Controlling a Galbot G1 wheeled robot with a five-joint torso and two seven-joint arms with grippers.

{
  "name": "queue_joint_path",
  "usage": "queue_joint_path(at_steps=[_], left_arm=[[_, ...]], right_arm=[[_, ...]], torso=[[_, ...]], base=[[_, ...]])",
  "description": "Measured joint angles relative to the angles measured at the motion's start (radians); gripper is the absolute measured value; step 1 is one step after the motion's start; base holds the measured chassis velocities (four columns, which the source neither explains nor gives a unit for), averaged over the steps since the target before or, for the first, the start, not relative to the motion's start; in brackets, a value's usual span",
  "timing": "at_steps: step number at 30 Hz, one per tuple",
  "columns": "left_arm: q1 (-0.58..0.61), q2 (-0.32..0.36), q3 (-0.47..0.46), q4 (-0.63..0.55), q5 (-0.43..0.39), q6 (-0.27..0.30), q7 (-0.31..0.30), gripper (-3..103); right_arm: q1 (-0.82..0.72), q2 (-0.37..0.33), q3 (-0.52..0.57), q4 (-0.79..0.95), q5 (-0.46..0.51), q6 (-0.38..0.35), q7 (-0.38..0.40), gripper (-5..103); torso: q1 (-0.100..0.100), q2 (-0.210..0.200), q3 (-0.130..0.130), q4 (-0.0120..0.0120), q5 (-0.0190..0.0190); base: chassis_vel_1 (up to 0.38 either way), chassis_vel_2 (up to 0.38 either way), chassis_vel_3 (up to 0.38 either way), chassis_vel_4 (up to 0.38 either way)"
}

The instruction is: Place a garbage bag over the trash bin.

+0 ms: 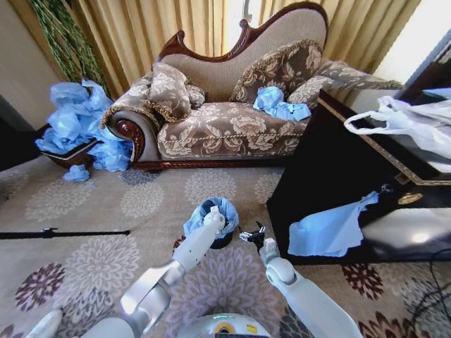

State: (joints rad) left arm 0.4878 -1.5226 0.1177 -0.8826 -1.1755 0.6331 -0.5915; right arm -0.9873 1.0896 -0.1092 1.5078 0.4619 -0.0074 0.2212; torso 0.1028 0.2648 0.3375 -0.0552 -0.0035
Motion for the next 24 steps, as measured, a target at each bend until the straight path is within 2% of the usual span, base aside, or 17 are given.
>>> queue_joint_path(at_steps=[15, 20, 24], left_arm=[[-0.03, -0.021, -0.046, 0.114, 0.064, -0.048, 0.093, 0], [-0.027, -0.02, -0.055, 0.114, 0.082, -0.052, 0.102, 0], [0.007, 0.002, -0.07, 0.045, 0.088, -0.04, 0.088, 0]], right_arm=[[0.002, 0.01, -0.009, 0.013, -0.011, 0.002, 0.021, 100], [-0.002, 0.01, -0.009, 0.019, -0.015, 0.002, 0.028, 100], [-0.004, 0.01, -0.01, 0.029, -0.017, 0.001, 0.035, 100]], torso=[[0.0, 0.0, 0.0, -0.0001, 0.0], [-0.001, 0.001, -0.001, -0.0005, 0.0], [0.0, 0.0, 0.0, -0.0001, -0.0002]], base=[[0.0, 0.0, 0.0, 0.0], [0.0, 0.0, 0.0, 0.0], [0.0, 0.0, 0.0, 0.0]])
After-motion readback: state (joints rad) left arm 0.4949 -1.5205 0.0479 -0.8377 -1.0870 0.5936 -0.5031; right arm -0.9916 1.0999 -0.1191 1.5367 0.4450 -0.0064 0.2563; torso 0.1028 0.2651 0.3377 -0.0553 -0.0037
